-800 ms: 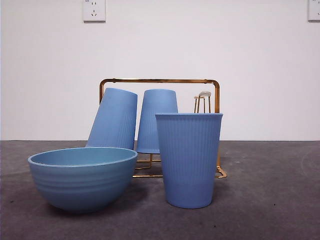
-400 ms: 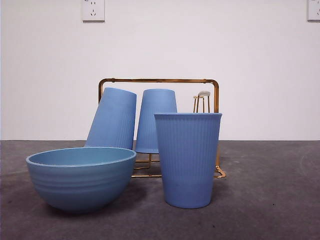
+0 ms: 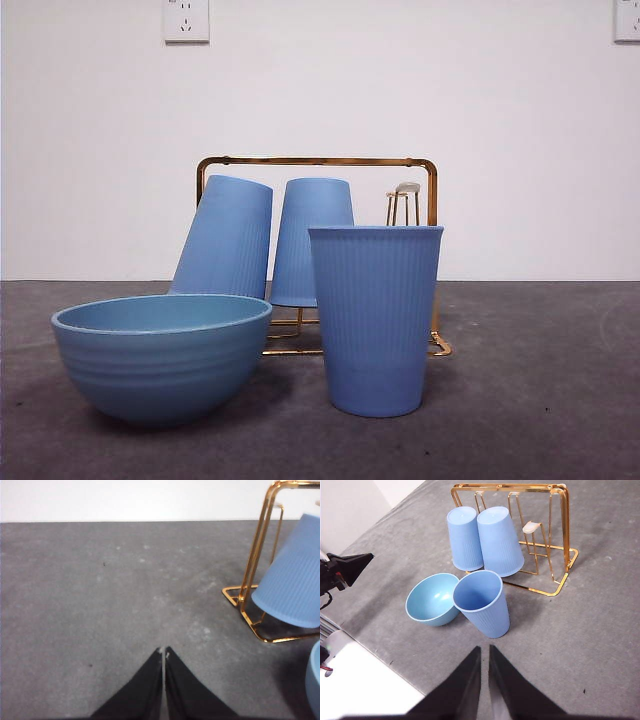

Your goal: Right arm lift cup from the cupboard, then place it on the right of the bowl

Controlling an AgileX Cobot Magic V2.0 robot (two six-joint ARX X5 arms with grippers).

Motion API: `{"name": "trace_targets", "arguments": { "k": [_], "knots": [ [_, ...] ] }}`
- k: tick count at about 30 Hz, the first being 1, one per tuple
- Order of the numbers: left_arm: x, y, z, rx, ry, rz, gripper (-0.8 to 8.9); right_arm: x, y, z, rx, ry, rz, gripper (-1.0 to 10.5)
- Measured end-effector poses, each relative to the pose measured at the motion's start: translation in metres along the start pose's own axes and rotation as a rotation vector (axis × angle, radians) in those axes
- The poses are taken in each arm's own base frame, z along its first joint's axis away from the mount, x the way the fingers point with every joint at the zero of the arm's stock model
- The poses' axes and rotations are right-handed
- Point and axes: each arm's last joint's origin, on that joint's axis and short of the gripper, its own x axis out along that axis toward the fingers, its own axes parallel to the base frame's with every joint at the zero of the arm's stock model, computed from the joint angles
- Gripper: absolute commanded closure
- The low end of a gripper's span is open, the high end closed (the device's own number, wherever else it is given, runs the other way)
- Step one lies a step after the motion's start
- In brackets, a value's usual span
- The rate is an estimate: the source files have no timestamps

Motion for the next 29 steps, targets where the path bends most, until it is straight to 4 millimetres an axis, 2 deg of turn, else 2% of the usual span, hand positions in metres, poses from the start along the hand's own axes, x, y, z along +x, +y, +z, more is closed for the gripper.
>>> {"name": "trace_targets", "arguments": {
  "k": [7,29],
  "knots": [
    [0.0008,0.0023,-0.0008,-0.01,-0.015,0.075,8.07,-0.0001,0.0,0.0,0.0,0.0,0.0,9.2],
    [0.0015,0.0026,-0.0009,-0.009,-0.028,0.078,8.07,-0.0001,0.0,0.0,0.0,0.0,0.0,9.2]
  ]
}}
